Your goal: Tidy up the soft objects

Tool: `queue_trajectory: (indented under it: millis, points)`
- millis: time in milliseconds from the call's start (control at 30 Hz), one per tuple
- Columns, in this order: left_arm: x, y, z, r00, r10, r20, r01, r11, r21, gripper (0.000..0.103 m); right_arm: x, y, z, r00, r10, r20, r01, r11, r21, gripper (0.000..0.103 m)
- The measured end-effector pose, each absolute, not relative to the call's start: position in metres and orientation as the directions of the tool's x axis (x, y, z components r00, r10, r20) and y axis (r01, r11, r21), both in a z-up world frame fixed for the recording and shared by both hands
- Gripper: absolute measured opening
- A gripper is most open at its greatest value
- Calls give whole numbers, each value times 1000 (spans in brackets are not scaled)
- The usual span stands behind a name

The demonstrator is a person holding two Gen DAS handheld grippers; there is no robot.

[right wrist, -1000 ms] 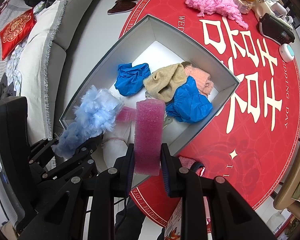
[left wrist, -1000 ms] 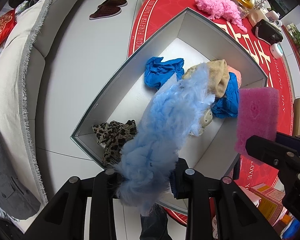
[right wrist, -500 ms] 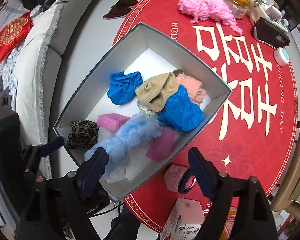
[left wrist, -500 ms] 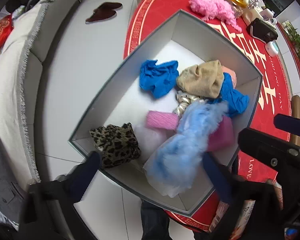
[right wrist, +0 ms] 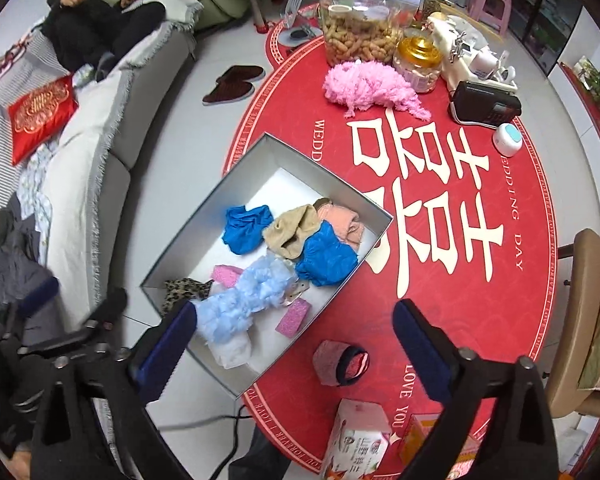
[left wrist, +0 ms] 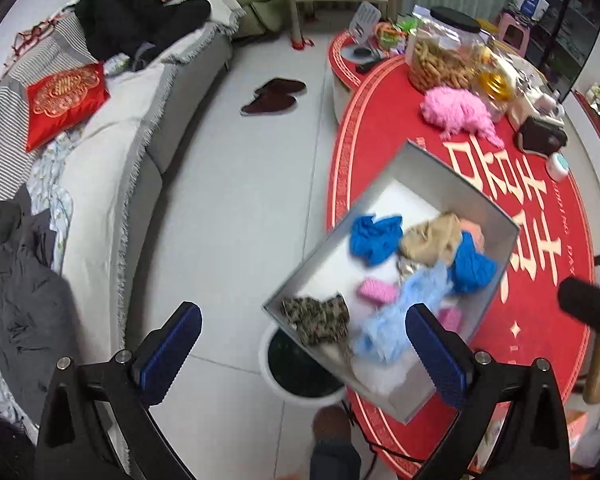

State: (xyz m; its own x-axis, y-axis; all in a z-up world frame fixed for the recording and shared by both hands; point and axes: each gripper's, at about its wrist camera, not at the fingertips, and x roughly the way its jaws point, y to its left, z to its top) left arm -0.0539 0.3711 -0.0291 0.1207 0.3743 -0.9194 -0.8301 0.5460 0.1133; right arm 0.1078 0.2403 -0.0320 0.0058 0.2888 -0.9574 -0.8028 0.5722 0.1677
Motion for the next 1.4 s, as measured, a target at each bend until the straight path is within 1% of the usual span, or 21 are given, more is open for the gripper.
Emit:
queue_trajectory:
  millis: [33,67,333,467,600,967,1400]
  points:
    - [-56,370,-31,118,362,-925,-827,551,110,103,106,238,-29,9,290,-957,-803,572,166,100]
    - [-59,368,-31,119,348,-930,-828,552,100,103,104,237,-26,9,290,-957,-805,570,165,103]
    - [-70,338,-29,69,247,-967,-818,569,87,103,88,233,-18,-19,256,-966,-816,554,163,103]
    - [-75,325,-21,73,248,-966,-810,579,88,103,79,231,-15,-16,239,-971,-821,551,150,103]
    - [-79,322,-15,90,225,-970,-811,582,60,103,75,228,-11,-17,233,-972,-821,553,146,103]
    - [-89,316,-6,82,225,-971,-818,572,63,103,63,220,-5,-21,230,-973,-812,564,151,103]
    - [-88,299,-2,71,206,-976,-775,627,76,103,58,202,5,-18,243,-970,-788,593,163,103]
